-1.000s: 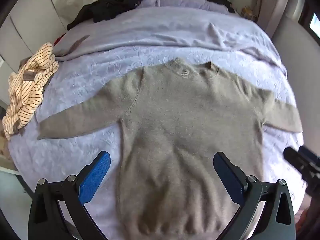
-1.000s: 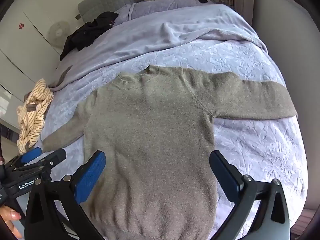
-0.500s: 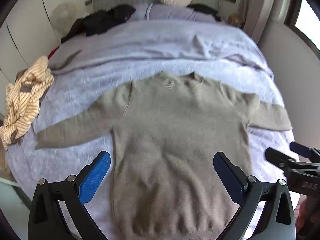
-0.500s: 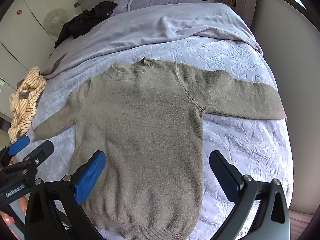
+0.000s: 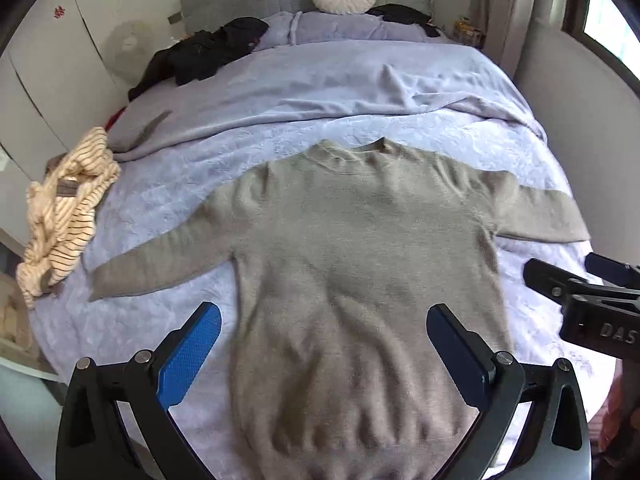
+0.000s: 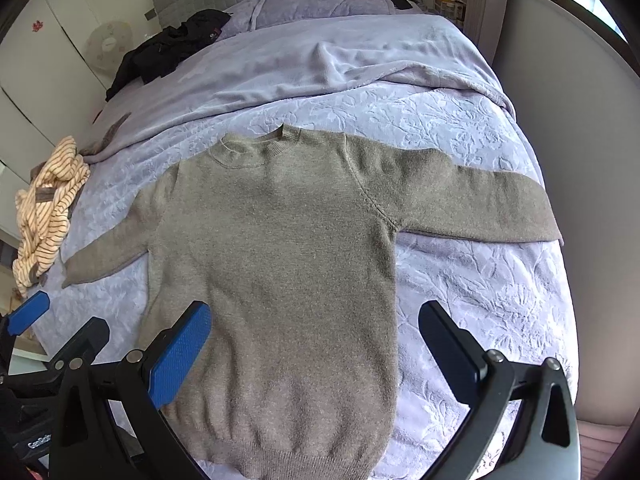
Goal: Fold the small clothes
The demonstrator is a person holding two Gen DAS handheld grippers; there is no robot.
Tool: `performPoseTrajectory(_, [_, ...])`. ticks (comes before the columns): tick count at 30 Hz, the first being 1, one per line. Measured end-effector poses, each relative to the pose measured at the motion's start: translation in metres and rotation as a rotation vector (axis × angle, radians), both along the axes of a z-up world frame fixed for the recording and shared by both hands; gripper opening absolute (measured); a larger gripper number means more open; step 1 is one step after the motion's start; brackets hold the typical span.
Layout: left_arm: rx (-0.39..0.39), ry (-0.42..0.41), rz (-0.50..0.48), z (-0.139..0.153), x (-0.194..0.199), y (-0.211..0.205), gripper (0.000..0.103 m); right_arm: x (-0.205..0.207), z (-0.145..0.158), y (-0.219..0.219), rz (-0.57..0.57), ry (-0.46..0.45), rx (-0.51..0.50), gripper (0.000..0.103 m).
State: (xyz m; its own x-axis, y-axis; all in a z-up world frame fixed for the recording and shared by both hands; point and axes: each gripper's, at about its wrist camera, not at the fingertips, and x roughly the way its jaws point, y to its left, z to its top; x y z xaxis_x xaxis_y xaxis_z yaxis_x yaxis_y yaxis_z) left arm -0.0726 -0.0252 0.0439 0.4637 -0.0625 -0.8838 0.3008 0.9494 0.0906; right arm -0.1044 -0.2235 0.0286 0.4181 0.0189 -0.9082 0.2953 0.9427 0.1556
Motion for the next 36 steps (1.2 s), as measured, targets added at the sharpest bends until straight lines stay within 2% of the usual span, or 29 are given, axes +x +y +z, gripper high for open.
performPoseTrajectory(3, [0.003, 0.031, 0.013, -0.0024, 0.0011, 0.003, 0.103, -0.0031, 0.0024, 0.0002, 0.004, -0.005, -0.017, 0.103])
performPoseTrajectory(8, [0.017, 0.018, 0.046, -0.0005, 0.0, 0.0085, 0.103, -0.0057, 0.0062, 0.0026, 0.015, -0.011, -0.049, 0.103])
performPoseTrajectory(11, [0.003, 0.029, 0.051, -0.0005, -0.0004, 0.0099, 0.103, -0.0054, 0.0065, 0.0035, 0.012, -0.011, -0.045, 0.103])
performPoseTrajectory(17, [0.047, 0.027, 0.059, -0.0039, -0.0021, 0.0083, 0.103, -0.0074, 0.0062, 0.0056, 0.004, -0.015, -0.036, 0.103])
performPoseTrajectory(36, [0.041, 0.048, 0.04, -0.0075, -0.008, 0.0029, 0.103, -0.0043, 0.0037, 0.0072, 0.008, -0.015, -0.024, 0.103])
